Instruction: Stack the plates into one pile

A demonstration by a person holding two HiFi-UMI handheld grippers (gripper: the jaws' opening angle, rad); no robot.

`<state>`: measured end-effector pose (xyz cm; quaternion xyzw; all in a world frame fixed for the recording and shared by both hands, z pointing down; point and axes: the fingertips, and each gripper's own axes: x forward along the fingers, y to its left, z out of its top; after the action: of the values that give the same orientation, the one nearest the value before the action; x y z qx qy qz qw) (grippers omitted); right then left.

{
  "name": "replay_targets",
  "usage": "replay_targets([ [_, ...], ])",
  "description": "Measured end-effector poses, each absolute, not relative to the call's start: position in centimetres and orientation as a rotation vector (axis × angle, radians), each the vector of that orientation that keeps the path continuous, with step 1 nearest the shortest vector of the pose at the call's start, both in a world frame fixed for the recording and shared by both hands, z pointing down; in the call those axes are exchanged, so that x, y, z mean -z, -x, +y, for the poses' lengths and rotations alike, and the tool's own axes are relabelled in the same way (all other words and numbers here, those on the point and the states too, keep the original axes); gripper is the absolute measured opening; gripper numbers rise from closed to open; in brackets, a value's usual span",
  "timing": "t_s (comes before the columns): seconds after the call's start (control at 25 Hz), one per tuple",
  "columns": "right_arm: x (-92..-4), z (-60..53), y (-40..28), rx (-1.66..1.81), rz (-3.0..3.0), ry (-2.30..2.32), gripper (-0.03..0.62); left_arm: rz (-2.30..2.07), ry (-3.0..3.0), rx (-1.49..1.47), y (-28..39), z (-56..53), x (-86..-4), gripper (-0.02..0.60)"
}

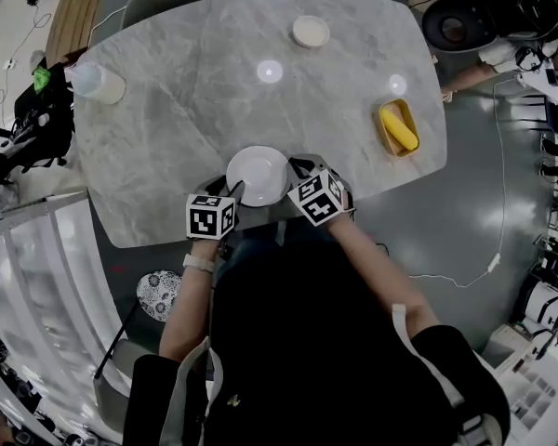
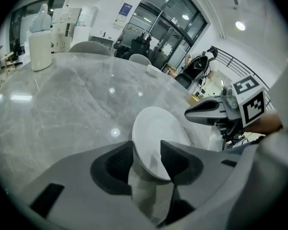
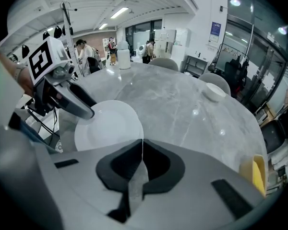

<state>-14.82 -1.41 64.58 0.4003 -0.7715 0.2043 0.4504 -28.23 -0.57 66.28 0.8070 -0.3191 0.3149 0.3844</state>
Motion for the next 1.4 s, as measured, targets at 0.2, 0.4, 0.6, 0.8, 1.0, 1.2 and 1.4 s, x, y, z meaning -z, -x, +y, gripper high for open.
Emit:
replay_targets([
  [0.2, -64.5, -1.0, 13.7, -0.514, -1.906, -1.008, 0.017, -0.784, -2.063, -0.836, 27.1, -0.1, -66.5, 0.183],
  [0.4, -64.3, -0.8, 12.8, -0.51, -1.916, -1.016, 0.017, -0.827, -2.066, -0.864, 27.0, -0.1, -66.3, 0.183],
  [0.6, -63.4, -1.2, 12.3, -0.498, -1.943, -1.016, 0.017, -0.905, -2.066, -0.844, 27.4, -1.3, -64.9, 0.183],
  [0.8, -60.8, -2.2, 11.3, -0.498, -1.996, -1.041, 0.017, -0.95, -2.106, -0.798, 26.0, -2.6, -62.0, 0.183],
  [1.0, -57.1, -3.9, 9.9, -0.483, -2.077, -1.089, 0.017, -0.995, -2.159, -0.721, 23.5, -4.5, -58.5, 0.183],
  [1.2, -52.6, -5.6, 7.9, -0.48, -2.147, -1.158, 0.017, -1.004, -2.245, -0.643, 20.5, -6.7, -54.2, 0.183],
  [1.4, -48.1, -6.2, 5.0, -0.445, -2.202, -1.229, 0.017, -1.012, -2.342, -0.537, 17.0, -8.1, -49.1, 0.183],
])
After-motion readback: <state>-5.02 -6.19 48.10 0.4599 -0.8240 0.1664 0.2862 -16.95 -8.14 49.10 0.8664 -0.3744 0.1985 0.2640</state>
